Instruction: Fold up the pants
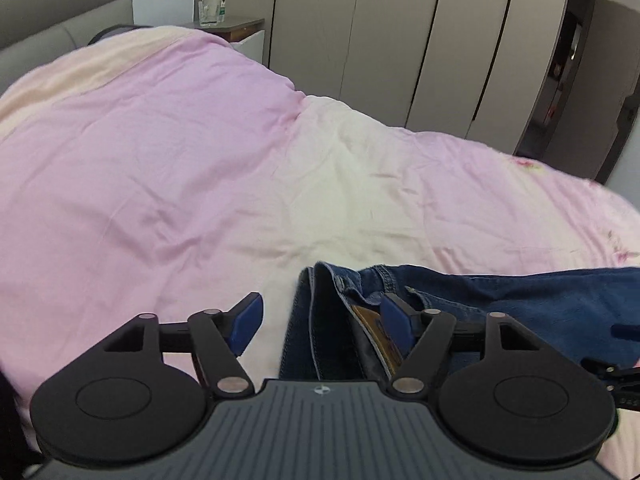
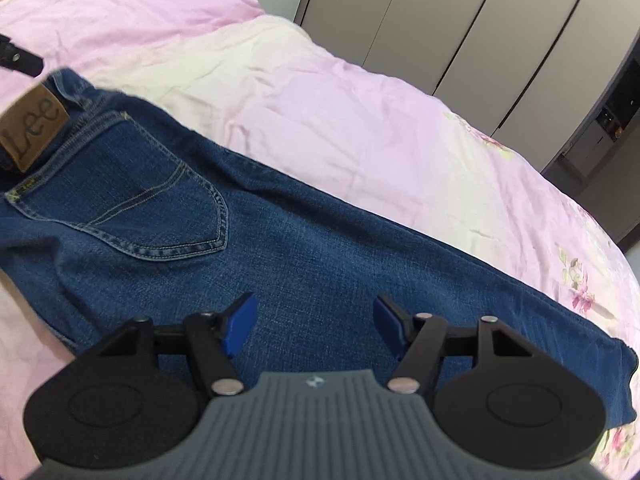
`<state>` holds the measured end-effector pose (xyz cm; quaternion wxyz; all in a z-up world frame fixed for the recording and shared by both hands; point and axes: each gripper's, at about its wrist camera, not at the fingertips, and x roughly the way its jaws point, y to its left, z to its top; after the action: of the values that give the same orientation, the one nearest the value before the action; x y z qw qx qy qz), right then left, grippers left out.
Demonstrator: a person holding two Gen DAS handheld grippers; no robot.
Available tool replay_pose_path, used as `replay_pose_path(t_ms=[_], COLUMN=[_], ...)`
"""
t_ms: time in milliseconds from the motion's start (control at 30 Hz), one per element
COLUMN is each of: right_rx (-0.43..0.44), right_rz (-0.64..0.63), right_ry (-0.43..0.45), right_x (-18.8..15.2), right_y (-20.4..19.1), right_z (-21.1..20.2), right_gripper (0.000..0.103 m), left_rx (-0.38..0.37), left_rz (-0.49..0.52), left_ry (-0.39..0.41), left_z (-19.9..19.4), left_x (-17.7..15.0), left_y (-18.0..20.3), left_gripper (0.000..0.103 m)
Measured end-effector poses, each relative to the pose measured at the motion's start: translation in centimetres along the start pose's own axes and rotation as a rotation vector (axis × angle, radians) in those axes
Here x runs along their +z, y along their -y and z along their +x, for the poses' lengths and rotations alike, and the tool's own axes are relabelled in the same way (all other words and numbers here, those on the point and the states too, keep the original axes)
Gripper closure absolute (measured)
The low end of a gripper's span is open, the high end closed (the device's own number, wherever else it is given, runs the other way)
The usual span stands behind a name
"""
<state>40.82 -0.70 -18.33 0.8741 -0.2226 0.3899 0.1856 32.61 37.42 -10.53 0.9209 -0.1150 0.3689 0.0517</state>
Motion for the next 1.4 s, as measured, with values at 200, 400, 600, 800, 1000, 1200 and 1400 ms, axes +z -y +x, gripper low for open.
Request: replay_pose_path(t_ms=[200,400,600,800,1000,1200,1400], right_rx=[0.022,0.028,0.02,0.041,0.021,-0.023,0.087], right_rz=[0.039,0.081,0.079,0.067,0.057,0.095,0.223], right_ry=[0.04,0.012,-0.005,-0.027,-0.073,-0.081,-0.01], right_x=[-1.9,-3.9,-4.8,-5.3,-6.6,-8.1,-9.9], right_y=[0.2,0.4,1.2,1.6,1.2,3.4,3.0], right_z=[-3.0,-3.9,-4.1,-3.2,-1.8,-3.6,-7.9], right_gripper=[0.039,0.038,0.038,0.038,0.038,0.038,0.039], left_rx=[-0.158,-0.041,-0.134,-0.045,0.032,0.064,-0.103], left_rz=[-0.061,0.172,0.02,0.01,-0.041,-0.132,-0.312], left_ry=[-0.023,-0.056,-0.062,-0.233,-0.28,-0.204,-0.175], left_z=[-1.2,0.5,-1.7,0.7,3.8,-0.8,-3.2], left_x=[-4.0,-7.4,-5.3,-4.1,-6.2,-6.3,-8.1], left_y=[-1.1,1.9,-1.8,-4.7,-5.9,-6.0,-4.6], left_gripper=[0.014,0.07,0.102,0.102,0.097,0.06,0.036])
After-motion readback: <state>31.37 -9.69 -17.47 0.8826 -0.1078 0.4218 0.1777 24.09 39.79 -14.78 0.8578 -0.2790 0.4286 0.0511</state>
